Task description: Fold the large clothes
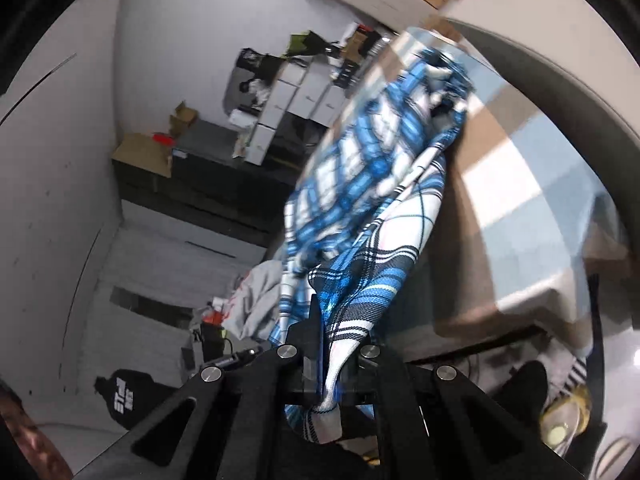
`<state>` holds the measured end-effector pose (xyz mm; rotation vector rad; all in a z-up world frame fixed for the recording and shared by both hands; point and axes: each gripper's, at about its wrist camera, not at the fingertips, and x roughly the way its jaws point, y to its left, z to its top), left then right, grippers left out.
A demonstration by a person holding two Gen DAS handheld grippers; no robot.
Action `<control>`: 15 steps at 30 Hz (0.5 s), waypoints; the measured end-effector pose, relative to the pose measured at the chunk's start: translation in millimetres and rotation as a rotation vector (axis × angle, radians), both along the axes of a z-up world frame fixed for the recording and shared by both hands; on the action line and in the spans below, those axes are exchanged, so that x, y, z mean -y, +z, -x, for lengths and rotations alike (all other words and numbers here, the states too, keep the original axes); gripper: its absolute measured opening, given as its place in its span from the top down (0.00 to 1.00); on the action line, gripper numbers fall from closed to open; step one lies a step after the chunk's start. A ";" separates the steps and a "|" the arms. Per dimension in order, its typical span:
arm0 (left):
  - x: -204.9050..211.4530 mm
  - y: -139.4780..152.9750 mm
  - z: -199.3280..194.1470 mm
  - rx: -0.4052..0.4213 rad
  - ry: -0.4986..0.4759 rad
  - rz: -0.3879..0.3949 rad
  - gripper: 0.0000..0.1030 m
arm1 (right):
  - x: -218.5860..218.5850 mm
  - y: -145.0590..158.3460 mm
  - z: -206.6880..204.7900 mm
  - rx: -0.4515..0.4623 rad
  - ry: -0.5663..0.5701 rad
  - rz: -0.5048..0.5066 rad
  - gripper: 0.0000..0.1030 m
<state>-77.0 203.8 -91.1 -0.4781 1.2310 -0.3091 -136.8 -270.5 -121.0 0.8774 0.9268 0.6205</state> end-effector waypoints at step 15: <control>33.2 -2.1 -15.8 -0.045 -0.069 -0.004 0.12 | 0.9 -59.1 -10.5 -0.075 0.141 0.347 0.96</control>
